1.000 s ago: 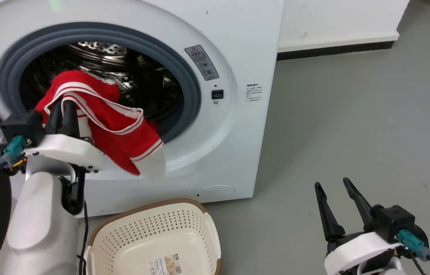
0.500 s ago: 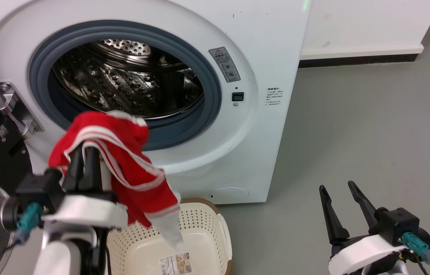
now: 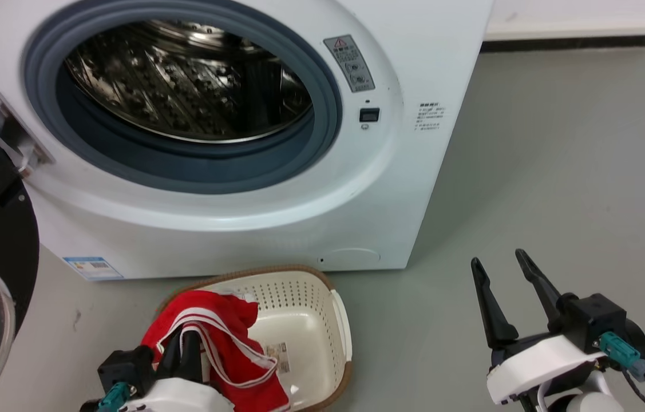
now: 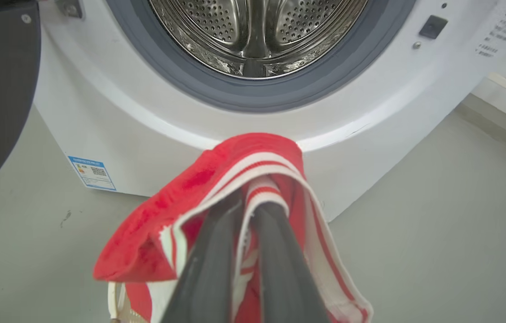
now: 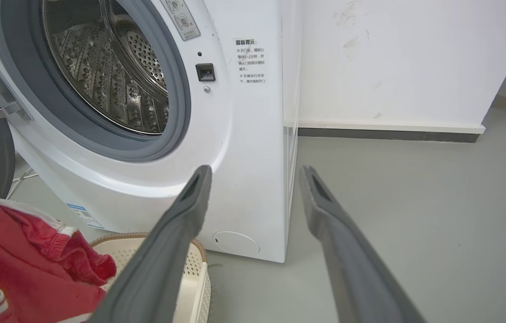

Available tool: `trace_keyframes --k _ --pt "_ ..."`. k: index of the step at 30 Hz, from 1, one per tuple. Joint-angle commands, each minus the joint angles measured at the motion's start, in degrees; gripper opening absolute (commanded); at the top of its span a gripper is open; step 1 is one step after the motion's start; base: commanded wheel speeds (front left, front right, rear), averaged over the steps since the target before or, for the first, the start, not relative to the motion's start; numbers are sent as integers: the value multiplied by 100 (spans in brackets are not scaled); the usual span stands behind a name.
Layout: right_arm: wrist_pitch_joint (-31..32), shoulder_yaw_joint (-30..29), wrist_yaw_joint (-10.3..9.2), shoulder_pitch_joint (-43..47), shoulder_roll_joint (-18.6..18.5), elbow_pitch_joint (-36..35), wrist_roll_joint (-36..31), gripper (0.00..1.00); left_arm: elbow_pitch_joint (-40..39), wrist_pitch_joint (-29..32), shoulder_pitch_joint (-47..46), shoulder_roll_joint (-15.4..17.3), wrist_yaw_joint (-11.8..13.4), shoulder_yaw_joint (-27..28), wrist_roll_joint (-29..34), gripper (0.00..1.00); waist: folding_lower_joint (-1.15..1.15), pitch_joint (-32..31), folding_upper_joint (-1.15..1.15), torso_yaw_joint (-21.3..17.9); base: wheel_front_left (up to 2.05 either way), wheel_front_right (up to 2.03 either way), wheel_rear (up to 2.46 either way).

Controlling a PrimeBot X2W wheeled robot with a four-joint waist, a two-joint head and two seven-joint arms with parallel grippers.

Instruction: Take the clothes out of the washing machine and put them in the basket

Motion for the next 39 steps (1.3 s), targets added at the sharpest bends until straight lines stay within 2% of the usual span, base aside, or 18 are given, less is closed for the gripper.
trace_keyframes --k 1,10,21,29,34,35,36,39 --pt "-4 11 -2 -119 2 -41 -35 100 273 -186 -291 -12 -28 -7 -70 0 0 325 0 -38 0 0 0" --pt "-24 90 -2 -540 3 -160 -92 100 1935 -646 -1416 -58 -99 -16 -264 0 0 1355 0 -153 0 0 0" --pt "-253 223 -2 -1182 3 -89 -24 100 4128 -722 -2873 -79 -123 388 -403 0 0 2677 0 -423 0 0 0" --pt "-424 316 -2 -1411 3 113 39 100 5549 -719 -3368 -81 -93 745 -608 0 0 3019 0 -561 0 0 0" --pt "-494 322 -2 -1481 3 263 56 100 6074 -719 -3489 -82 -61 894 -691 0 0 2989 0 -578 0 0 0" --pt "-503 315 -2 -1485 3 309 58 100 6144 -719 -3479 -81 -61 919 -706 46 0 2935 0 -568 0 0 0" --pt "-512 309 -2 -1478 3 347 52 100 6186 -720 -3458 -75 -64 929 -695 100 0 2862 0 -555 0 0 0" --pt "-542 289 -2 -1409 3 473 1 100 6184 -720 -3309 -71 -88 952 -622 100 0 2531 0 -498 0 0 0"
